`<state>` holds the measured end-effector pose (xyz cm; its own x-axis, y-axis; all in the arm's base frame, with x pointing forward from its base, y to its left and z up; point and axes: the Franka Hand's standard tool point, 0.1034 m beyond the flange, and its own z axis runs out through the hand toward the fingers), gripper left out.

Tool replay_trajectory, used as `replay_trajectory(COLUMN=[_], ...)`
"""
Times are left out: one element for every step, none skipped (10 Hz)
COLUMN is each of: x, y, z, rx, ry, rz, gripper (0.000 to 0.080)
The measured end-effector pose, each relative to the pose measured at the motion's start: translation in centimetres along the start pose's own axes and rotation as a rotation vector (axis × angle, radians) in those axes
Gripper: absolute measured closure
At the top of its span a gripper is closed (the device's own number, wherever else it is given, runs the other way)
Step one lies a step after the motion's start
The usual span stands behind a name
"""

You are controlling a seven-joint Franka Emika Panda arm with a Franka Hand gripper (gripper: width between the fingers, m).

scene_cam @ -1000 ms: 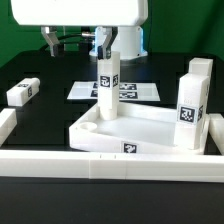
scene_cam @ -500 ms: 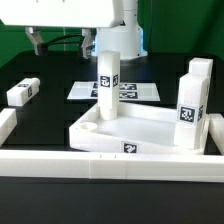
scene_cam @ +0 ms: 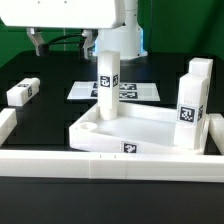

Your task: Assemble desk

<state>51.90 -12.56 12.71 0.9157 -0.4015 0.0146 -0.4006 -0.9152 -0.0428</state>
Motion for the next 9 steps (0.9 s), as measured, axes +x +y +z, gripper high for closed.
replay_trajectory(x=[-1.6,-2.5,-2.6,-2.7,-2.6,-2.6,-2.6,-2.7,-2.8], y=[1.8,3.7,5.4,6.6,6.1,6.0,6.1,6.1,6.8], z=[0.9,1.5,2.0,2.7,2.6,2.6,2.7,2.7,2.9], rx=[-0.008,-0.013,-0.018,-0.026,-0.024,-0.024,-0.025,-0.025,-0.031], ry=[-0.011,-0.027,-0.034,-0.039,-0.037,-0.038,-0.039,-0.039,-0.035], rz=[0.021,0.019,0.008,0.015,0.009,0.004,0.005,0.005,-0.043], gripper=[0.0151,0.0151,0.0151,0.0151,0.0151,0.0151,0.0151,0.0151,0.0151])
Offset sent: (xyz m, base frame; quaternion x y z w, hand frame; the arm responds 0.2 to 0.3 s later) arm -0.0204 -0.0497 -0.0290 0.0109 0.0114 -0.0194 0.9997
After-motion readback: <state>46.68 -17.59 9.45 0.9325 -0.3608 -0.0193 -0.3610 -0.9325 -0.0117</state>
